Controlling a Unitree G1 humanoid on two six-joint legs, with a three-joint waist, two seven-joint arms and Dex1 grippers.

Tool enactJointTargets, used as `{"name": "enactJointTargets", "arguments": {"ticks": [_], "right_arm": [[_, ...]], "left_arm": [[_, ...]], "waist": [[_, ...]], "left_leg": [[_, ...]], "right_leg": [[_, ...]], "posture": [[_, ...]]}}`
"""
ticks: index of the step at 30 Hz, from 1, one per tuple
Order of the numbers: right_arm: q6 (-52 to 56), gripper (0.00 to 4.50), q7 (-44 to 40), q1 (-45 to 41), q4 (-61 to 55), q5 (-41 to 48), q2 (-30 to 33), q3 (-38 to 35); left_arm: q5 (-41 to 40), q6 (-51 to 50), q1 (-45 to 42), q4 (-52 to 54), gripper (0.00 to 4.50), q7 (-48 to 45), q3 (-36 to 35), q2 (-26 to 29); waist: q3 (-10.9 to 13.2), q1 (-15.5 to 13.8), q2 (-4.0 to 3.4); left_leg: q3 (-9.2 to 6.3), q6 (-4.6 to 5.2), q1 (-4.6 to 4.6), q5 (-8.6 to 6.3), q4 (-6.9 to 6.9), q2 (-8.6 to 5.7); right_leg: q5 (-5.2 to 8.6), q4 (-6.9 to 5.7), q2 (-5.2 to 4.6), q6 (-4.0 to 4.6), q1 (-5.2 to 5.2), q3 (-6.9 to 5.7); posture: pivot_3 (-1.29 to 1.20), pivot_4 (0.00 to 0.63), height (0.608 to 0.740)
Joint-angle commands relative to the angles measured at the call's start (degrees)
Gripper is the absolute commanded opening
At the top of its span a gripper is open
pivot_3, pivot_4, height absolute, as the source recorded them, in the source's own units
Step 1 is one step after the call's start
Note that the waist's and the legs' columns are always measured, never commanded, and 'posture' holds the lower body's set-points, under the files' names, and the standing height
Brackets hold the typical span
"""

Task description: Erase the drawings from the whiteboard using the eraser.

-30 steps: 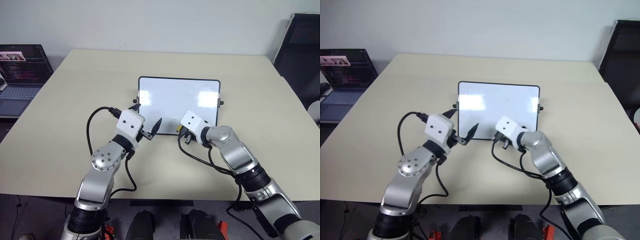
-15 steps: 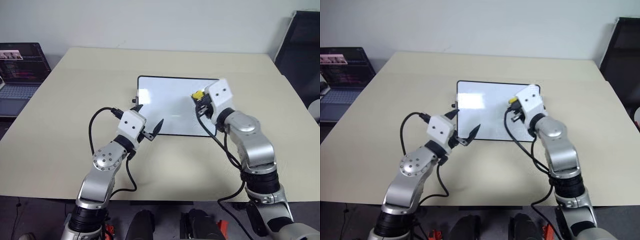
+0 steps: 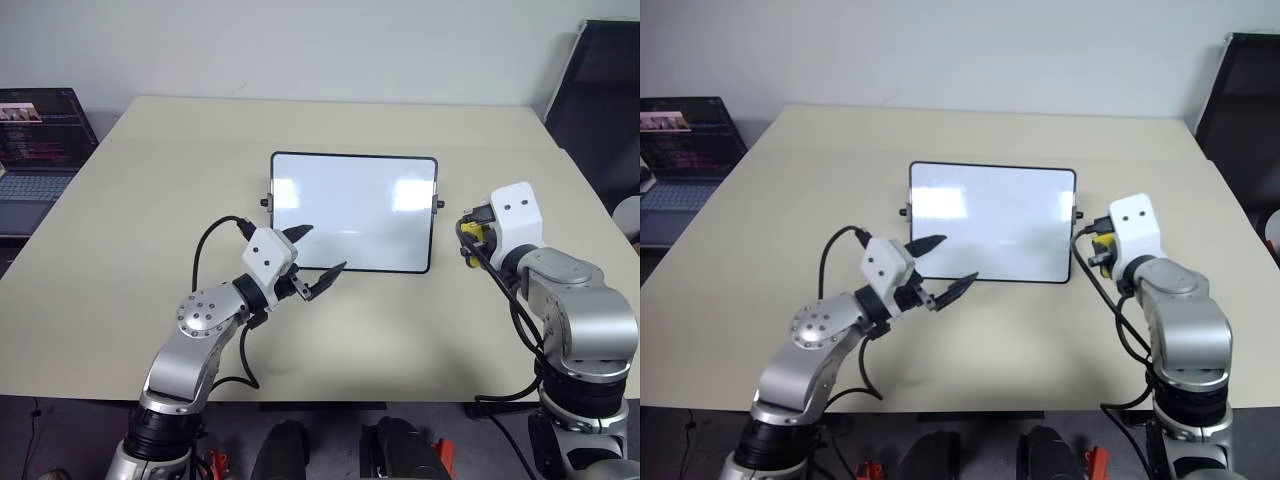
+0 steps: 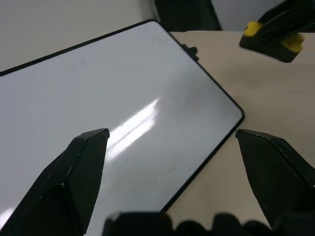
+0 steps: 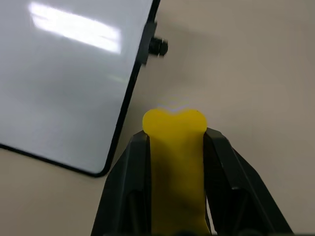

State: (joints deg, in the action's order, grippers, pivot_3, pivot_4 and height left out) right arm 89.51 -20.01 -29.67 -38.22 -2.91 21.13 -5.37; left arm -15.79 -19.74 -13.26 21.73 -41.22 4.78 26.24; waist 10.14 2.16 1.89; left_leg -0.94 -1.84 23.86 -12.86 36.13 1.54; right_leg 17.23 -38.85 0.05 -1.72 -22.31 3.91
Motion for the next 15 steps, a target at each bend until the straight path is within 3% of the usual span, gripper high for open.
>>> {"name": "enactJointTargets", "arguments": {"ticks": [1, 7, 15], "right_arm": [[2.99, 1.1, 1.3, -0.13, -2.36, 1.17, -0.15, -1.73], [2.99, 1.1, 3.13, 1.32, -0.95, 2.64, -2.94, -4.28], [2.99, 1.1, 3.44, 7.46, -0.73, 5.8, -0.65, -5.45]], "left_arm": [[-4.77, -0.29, -1.72, 2.03, 4.5, -6.61, 0.6, 2.21], [-6.64, 1.89, -4.81, -4.05, 4.5, -16.09, 2.77, 5.16], [-5.55, 8.79, -6.76, -12.74, 4.5, -26.63, 6.78, 5.34]], "waist": [[0.0, -0.02, 0.0], [0.0, -0.06, -0.01], [0.01, -0.07, -0.02]], "left_leg": [[0.01, 0.0, 0.0, 0.0, 0.0, -0.02], [-0.01, 0.0, 0.0, 0.0, -0.01, 0.0], [0.02, 0.01, 0.04, 0.0, -0.02, -0.01]], "right_leg": [[0.01, 0.0, 0.02, -0.01, 0.0, 0.0], [0.03, 0.01, 0.19, -0.01, 0.0, 0.0], [0.08, 0.02, 0.19, -0.01, -0.03, 0.02]], "posture": [[0.0, 0.15, 0.74], [0.0, 0.15, 0.74], [0.0, 0.15, 0.74]]}}
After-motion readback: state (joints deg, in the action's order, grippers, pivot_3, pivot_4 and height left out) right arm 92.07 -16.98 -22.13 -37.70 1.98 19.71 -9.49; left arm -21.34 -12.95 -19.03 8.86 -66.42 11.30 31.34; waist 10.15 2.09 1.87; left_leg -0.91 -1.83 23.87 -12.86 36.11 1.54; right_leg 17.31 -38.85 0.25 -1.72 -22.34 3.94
